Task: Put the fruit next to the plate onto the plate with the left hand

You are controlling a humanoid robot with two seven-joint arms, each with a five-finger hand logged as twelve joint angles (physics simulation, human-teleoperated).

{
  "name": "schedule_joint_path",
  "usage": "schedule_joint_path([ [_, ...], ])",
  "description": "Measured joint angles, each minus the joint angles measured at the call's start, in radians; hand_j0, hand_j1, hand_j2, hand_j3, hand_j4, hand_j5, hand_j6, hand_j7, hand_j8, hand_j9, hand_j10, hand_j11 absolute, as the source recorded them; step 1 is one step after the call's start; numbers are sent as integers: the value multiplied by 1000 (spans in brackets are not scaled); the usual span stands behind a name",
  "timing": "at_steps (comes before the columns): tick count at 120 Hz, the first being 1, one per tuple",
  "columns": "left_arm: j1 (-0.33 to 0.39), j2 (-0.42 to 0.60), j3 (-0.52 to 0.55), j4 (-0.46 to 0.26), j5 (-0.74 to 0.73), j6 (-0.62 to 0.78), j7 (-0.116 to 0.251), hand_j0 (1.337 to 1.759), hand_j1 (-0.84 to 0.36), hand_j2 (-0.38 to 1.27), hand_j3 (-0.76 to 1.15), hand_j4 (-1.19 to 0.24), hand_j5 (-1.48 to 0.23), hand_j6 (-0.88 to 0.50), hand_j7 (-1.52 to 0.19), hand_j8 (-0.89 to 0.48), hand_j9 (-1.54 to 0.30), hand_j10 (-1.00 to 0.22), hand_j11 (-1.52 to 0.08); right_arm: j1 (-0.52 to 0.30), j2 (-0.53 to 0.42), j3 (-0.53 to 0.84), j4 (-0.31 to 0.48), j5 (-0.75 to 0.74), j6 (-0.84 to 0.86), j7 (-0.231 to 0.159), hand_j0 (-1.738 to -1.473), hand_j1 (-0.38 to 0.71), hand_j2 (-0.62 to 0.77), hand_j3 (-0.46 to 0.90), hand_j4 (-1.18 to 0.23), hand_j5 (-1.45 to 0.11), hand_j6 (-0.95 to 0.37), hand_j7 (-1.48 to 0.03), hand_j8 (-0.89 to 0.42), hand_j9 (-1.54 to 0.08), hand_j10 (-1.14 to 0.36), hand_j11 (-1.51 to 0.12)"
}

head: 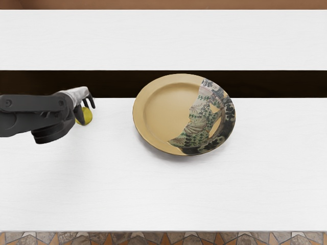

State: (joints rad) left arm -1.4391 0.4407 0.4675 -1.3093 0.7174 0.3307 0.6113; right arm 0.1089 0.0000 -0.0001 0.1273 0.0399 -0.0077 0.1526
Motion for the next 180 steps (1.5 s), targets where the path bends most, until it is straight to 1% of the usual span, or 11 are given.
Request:
schedule_joint_path([
  [18, 3, -23, 2, 23, -8, -2, 2, 1651, -274, 204, 0, -620, -663, -539, -700, -444, -751, -571, -746, 0, 0, 0, 0, 0, 0, 0, -1658, -323, -4, 0, -22, -29, -23, -29, -22, -29, -22, -29],
  [44, 25, -29, 1, 32, -1, -5, 1, 1647, -256, 343, 0, -796, -870, -571, -918, -496, -973, -640, -992, 0, 0, 0, 0, 0, 0, -1, -1658, -323, -4, 0, -22, -29, -23, -29, -23, -29, -22, -29],
  [59, 35, -30, 0, 33, 2, -7, 1, 1641, -249, 232, -16, -849, -961, -556, -1013, -447, -1067, -626, -1098, 0, 0, 0, 0, 0, 0, 0, -1658, -323, -4, 0, -22, -29, -23, -29, -23, -29, -22, -29],
  [68, 37, -29, 1, 33, 2, -8, 2, 1628, -277, 155, 228, -877, -978, -531, -1040, -423, -1089, -627, -1137, 0, 0, 0, 0, 0, 0, -1, -1658, -323, -4, 0, -22, -29, -22, -29, -22, -29, -22, -29],
  [77, 36, -27, 2, 32, -4, -9, 1, 1625, -310, 226, 182, -893, -994, -505, -1055, -387, -1102, -596, -1167, 0, 0, 0, 0, 0, 0, -1, -1658, -323, -4, 0, -22, -29, -22, -29, -22, -29, -22, -29],
  [90, 27, -28, 2, 26, -13, -15, 0, 1634, -310, 174, 166, -896, -1029, -468, -1082, -363, -1114, -569, -1193, 0, 0, 0, 0, 0, 0, -1, -1658, -323, -4, 0, -22, -29, -22, -29, -22, -29, -22, -29],
  [102, -28, -25, 2, 12, -51, -31, 0, 1634, -259, 146, 102, -884, -1077, -499, -1106, -368, -1134, -576, -1210, 0, 0, 0, 0, 0, 0, -1, -1658, -323, -4, 0, -22, -29, -23, -29, -22, -29, -22, -29],
  [114, -134, -22, 2, -16, -125, -79, 0, 1634, -209, 64, 62, -878, -1103, -538, -1127, -404, -1157, -603, -1220, 0, 0, 0, 0, 0, 0, -1, -1658, -323, -4, 0, -22, -29, -23, -29, -22, -29, -22, -29],
  [132, -278, -25, -4, -59, -268, -174, 0, 1635, -264, 176, 30, -876, -1118, -495, -1151, -369, -1182, -577, -1228, 1, 0, 0, 0, 0, 0, -1, -1658, -323, -4, 0, -22, -29, -22, -29, -22, -29, -22, -29],
  [163, -363, -108, -143, -108, -430, -290, 0, 1635, -306, 219, 8, -865, -1152, -444, -1176, -306, -1206, -532, -1229, 2, 0, 0, 0, 0, 0, -1, -1658, -323, -4, 0, -22, -29, -22, -29, -22, -29, -22, -29],
  [180, -358, -180, -203, -95, -462, -301, 0, 1636, -313, 245, 4, -858, -1168, -435, -1184, -299, -1206, -526, -1226, 3, 0, 0, 0, 0, 0, -1, -1658, -323, -4, 0, -22, -29, -22, -29, -22, -29, -22, -29],
])
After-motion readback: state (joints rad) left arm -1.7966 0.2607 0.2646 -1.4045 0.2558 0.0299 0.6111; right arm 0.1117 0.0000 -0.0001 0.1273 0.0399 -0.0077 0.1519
